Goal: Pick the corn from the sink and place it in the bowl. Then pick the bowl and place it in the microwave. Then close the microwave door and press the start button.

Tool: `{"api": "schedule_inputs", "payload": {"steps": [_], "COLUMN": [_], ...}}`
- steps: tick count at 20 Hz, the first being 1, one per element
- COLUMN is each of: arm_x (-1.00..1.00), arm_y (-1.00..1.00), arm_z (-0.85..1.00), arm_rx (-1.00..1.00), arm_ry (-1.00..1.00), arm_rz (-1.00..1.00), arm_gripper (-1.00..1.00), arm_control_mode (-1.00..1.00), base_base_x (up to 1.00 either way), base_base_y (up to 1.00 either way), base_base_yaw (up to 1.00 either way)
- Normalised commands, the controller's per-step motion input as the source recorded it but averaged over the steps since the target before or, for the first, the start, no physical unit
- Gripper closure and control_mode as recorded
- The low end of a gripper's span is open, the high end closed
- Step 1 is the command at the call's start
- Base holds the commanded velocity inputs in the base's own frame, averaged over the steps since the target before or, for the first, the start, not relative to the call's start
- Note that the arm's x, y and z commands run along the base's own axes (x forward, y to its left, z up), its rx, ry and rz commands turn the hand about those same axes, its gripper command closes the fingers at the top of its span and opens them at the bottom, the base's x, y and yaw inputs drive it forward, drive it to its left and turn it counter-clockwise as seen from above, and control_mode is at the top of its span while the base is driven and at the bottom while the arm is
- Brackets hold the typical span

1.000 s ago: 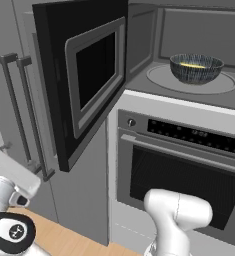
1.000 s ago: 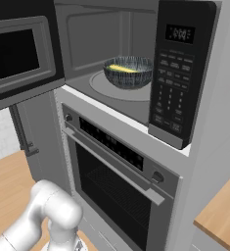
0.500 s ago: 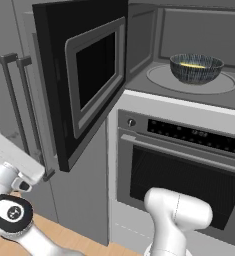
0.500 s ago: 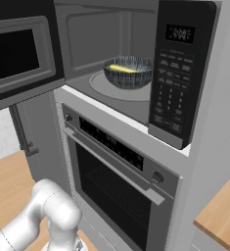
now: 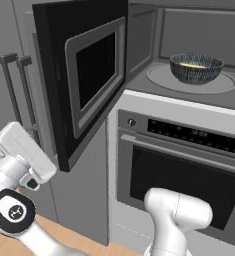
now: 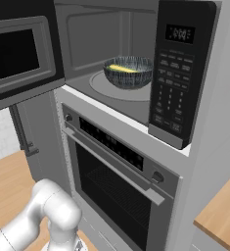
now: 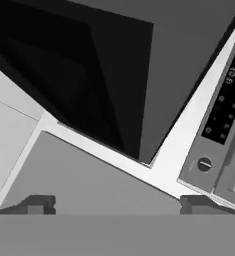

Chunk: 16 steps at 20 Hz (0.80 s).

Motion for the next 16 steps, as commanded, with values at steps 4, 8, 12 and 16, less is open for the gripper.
{"api": "schedule_inputs", "payload": {"steps": [4,8,12,16], "arm_x": [0.03,-0.16,-0.54,-0.37], "arm_y": [-0.68,-0.57,-0.64,-0.90], "arm_z": [0.00,0.08,0.21,0.38], "arm_rx": [0.25,0.22,0.25,0.38], "arm_ry": [-0.37,-0.51,-0.62,-0.52], "arm_rz": [0.00,0.00,0.00,0.00], "arm_gripper": [-1.00,-1.00,-1.00,-1.00], "arm_control_mode": [-1.00,-1.00,-1.00,-1.00], "base_base_x": [0.00,0.00,0.00,0.00], "base_base_y": [0.00,0.00,0.00,0.00], "base_base_yaw": [0.00,0.00,0.00,0.00]}}
